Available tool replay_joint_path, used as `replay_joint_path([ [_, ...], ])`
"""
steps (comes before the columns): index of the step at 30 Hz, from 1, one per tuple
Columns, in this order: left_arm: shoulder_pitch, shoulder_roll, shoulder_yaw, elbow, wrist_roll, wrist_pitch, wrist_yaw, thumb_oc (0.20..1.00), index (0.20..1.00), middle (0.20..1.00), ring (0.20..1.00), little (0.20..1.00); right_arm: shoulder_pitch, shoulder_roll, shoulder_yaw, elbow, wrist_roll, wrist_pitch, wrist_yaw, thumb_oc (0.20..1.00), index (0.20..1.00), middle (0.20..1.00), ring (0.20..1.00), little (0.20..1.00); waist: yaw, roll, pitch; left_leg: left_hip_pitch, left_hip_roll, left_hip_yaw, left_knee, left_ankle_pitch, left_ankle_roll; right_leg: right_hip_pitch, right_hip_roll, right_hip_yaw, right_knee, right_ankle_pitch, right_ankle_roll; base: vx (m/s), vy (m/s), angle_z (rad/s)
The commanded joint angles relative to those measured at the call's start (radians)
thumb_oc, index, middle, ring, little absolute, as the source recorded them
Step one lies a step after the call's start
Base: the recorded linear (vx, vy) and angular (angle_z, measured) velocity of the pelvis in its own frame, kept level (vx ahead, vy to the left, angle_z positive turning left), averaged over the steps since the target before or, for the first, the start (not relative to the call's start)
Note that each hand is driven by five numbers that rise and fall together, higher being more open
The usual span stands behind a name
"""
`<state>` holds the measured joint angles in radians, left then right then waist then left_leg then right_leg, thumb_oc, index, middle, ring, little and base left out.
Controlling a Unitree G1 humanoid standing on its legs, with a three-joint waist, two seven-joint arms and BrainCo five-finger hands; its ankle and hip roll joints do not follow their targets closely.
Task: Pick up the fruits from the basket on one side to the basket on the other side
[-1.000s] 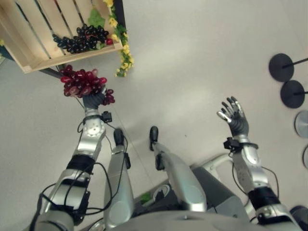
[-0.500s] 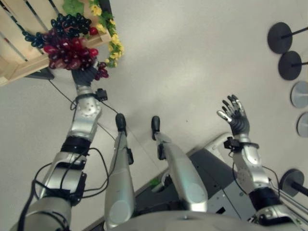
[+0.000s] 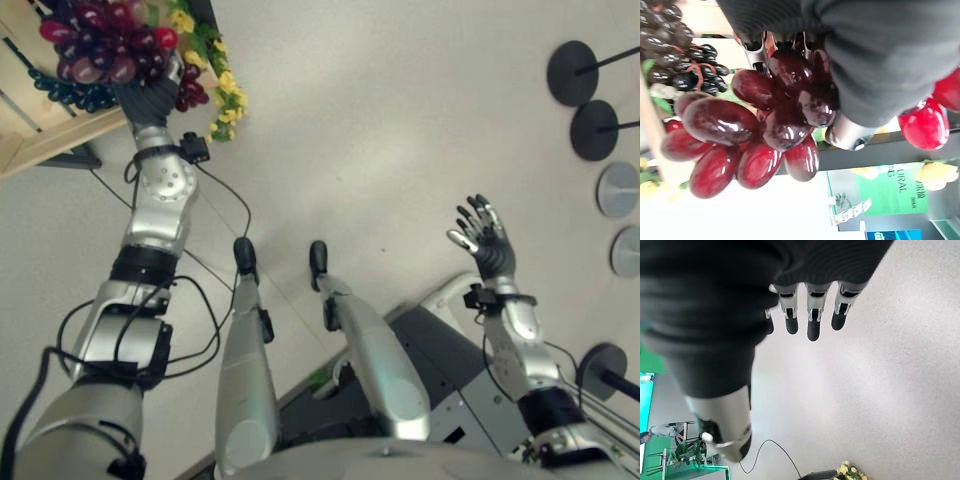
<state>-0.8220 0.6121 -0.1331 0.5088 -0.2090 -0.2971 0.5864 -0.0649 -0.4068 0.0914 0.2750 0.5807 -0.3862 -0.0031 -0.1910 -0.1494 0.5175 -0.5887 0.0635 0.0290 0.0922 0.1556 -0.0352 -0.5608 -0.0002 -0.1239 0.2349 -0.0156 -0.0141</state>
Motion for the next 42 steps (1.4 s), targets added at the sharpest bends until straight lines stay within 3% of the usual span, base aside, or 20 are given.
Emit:
replay_joint_path([
  [1, -0.098, 0.070, 0.000, 0.040, 0.039, -0.048, 0.028, 0.200, 0.200, 0.200, 0.200, 0.200, 0.057, -0.029, -0.005, -0.086, 0.011, -0.039, 0.012, 1.000, 1.000, 1.000, 1.000, 1.000, -0.009, -0.043, -0.063, 0.016, 0.031, 0.002, 0.133, -0.102, -0.013, 0.015, -0.038, 0.011, 0.032, -0.027, 0.087, 0.00, 0.000, 0.00],
  [16, -0.188, 0.146, -0.016, 0.106, -0.009, -0.058, 0.048, 0.200, 0.200, 0.200, 0.200, 0.200, 0.094, -0.033, 0.002, -0.111, 0.046, -0.040, 0.039, 1.000, 1.000, 1.000, 1.000, 1.000, -0.022, -0.081, -0.071, -0.005, 0.040, -0.016, 0.146, -0.103, -0.019, 0.010, -0.026, 0.002, 0.021, -0.018, 0.090, 0.00, -0.008, 0.02],
  [31, -0.280, 0.223, -0.073, 0.213, 0.049, -0.013, 0.079, 0.200, 0.200, 0.200, 0.200, 0.200, 0.123, -0.046, 0.020, -0.115, 0.058, -0.045, 0.054, 1.000, 1.000, 1.000, 1.000, 1.000, -0.026, -0.104, -0.079, -0.008, 0.044, -0.024, 0.153, -0.107, -0.021, 0.012, -0.019, -0.001, 0.017, -0.015, 0.089, 0.00, -0.003, 0.01],
  [32, -0.284, 0.229, -0.076, 0.228, 0.052, -0.009, 0.078, 0.479, 0.479, 0.479, 0.479, 0.479, 0.128, -0.048, 0.020, -0.118, 0.061, -0.045, 0.059, 1.000, 1.000, 1.000, 1.000, 1.000, -0.027, -0.106, -0.082, -0.010, 0.045, -0.025, 0.154, -0.108, -0.021, 0.012, -0.018, 0.000, 0.018, -0.016, 0.089, 0.00, 0.000, 0.00],
  [33, -0.285, 0.229, -0.077, 0.229, 0.051, -0.009, 0.078, 0.617, 0.617, 0.617, 0.617, 0.617, 0.128, -0.048, 0.020, -0.118, 0.061, -0.045, 0.059, 1.000, 1.000, 1.000, 1.000, 1.000, -0.026, -0.106, -0.082, -0.009, 0.045, -0.025, 0.154, -0.108, -0.021, 0.012, -0.018, -0.001, 0.018, -0.016, 0.089, 0.00, 0.000, 0.00],
  [34, -0.287, 0.228, -0.076, 0.236, 0.045, -0.008, 0.079, 1.000, 1.000, 1.000, 1.000, 1.000, 0.130, -0.050, 0.022, -0.120, 0.062, -0.045, 0.061, 1.000, 1.000, 1.000, 1.000, 1.000, -0.027, -0.109, -0.082, -0.010, 0.045, -0.025, 0.156, -0.108, -0.021, 0.012, -0.019, -0.001, 0.019, -0.016, 0.089, 0.00, 0.000, 0.00],
  [42, -0.292, 0.240, -0.078, 0.267, 0.018, -0.009, 0.069, 1.000, 1.000, 1.000, 1.000, 1.000, 0.134, -0.041, 0.035, -0.109, 0.074, -0.047, 0.065, 1.000, 1.000, 1.000, 1.000, 1.000, -0.031, -0.126, -0.089, -0.006, 0.048, -0.025, 0.154, -0.109, -0.023, 0.012, -0.014, 0.002, 0.019, -0.016, 0.087, 0.00, 0.000, 0.00],
])
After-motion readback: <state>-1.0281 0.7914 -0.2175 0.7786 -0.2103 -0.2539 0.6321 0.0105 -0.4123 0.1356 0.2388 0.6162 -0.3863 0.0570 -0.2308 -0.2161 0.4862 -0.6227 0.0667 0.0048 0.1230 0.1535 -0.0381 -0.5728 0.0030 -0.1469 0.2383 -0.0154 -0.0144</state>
